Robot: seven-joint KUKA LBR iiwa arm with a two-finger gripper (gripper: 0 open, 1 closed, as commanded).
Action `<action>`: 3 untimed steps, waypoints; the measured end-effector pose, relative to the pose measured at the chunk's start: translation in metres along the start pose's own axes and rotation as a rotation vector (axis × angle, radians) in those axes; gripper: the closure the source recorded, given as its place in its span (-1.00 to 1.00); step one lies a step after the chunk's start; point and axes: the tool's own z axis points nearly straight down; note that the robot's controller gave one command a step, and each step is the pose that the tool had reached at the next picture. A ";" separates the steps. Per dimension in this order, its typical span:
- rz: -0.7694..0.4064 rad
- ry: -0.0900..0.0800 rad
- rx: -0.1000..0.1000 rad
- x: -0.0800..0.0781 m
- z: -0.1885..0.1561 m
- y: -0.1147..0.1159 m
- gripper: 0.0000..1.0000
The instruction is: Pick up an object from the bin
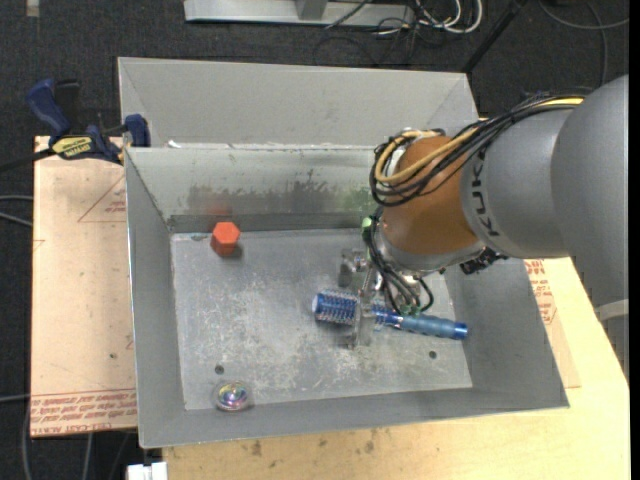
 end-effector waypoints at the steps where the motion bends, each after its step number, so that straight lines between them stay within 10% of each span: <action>1: 0.000 -0.001 -0.001 -0.001 0.000 0.000 -1.00; 2: 0.000 -0.001 -0.002 -0.001 0.000 0.001 1.00; 3: -0.001 -0.008 0.000 -0.002 -0.061 0.002 1.00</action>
Offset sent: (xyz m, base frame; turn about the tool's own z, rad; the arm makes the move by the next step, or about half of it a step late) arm 0.0000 0.0000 0.0000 0.0000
